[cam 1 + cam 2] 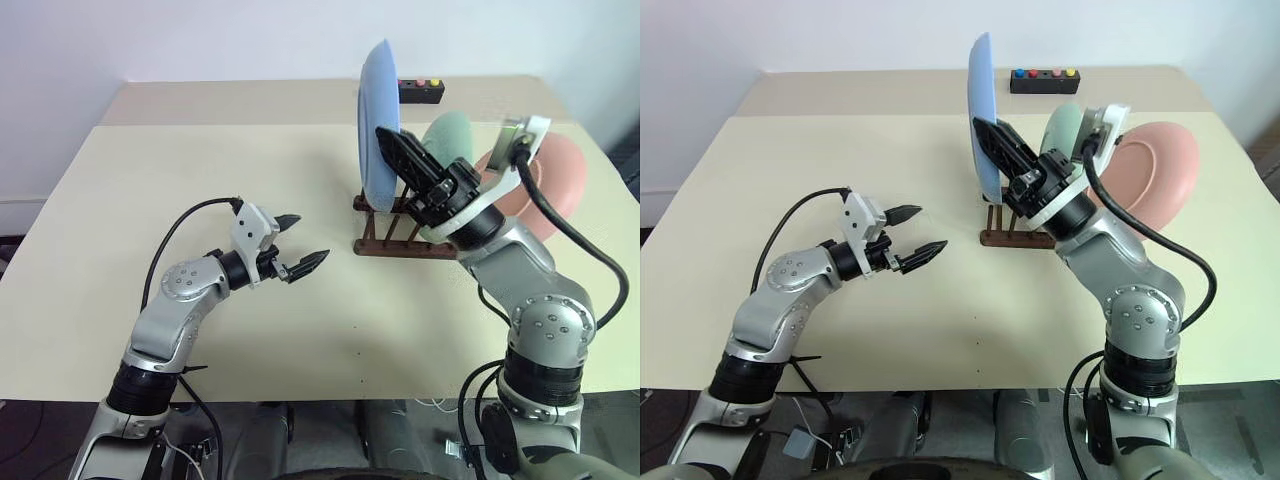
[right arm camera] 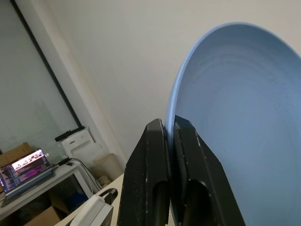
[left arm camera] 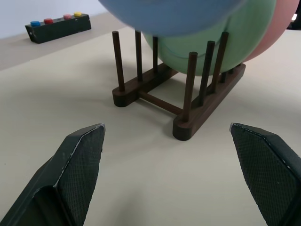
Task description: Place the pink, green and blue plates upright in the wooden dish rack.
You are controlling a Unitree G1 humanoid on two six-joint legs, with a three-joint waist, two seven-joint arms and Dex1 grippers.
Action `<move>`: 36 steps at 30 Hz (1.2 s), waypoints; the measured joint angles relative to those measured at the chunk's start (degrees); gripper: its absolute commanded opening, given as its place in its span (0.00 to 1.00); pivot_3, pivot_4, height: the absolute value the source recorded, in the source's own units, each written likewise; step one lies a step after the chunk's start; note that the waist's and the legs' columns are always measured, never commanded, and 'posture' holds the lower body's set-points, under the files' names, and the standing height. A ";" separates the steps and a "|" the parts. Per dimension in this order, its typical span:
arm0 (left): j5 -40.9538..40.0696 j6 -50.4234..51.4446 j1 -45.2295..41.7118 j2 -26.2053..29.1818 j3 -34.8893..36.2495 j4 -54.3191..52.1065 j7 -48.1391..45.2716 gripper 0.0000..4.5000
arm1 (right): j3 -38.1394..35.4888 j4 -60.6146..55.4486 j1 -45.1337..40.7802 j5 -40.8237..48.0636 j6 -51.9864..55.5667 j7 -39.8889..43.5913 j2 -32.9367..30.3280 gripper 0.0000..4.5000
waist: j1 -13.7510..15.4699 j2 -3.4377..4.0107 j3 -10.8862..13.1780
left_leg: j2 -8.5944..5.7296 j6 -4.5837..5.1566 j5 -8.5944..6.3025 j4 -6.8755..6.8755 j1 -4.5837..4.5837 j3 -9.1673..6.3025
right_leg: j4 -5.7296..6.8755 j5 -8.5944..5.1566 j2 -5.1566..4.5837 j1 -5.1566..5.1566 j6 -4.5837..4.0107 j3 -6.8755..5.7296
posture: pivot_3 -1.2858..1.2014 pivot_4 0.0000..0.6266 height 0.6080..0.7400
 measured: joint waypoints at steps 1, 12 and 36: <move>0.00 0.00 0.07 0.03 0.00 -0.04 -0.09 0.97 | -0.02 0.07 0.21 0.42 0.00 -0.37 0.01 0.00 | 0.00 0.00 0.00 | 0.00 0.00 0.00 0.00 0.00 0.00 | 0.00 0.00 0.00 0.00 0.00 0.00 | 0.52 0.24 1.00; 0.00 -0.01 0.41 0.12 0.01 -0.17 -0.51 0.97 | -0.23 2.10 0.95 2.13 -0.81 -1.09 -0.14 0.00 | -0.01 0.00 0.00 | 0.00 0.00 0.00 0.00 0.00 0.00 | 0.00 0.00 0.00 0.00 0.00 0.00 | 0.52 0.24 1.00; 0.39 -0.25 0.41 0.14 0.02 -0.16 -0.35 0.97 | -1.22 4.73 3.12 3.11 -2.20 -4.64 1.09 0.00 | -0.01 0.00 0.00 | 0.00 0.00 0.00 -0.02 0.00 0.00 | -0.01 0.00 0.00 0.00 0.00 0.00 | 0.52 0.24 1.00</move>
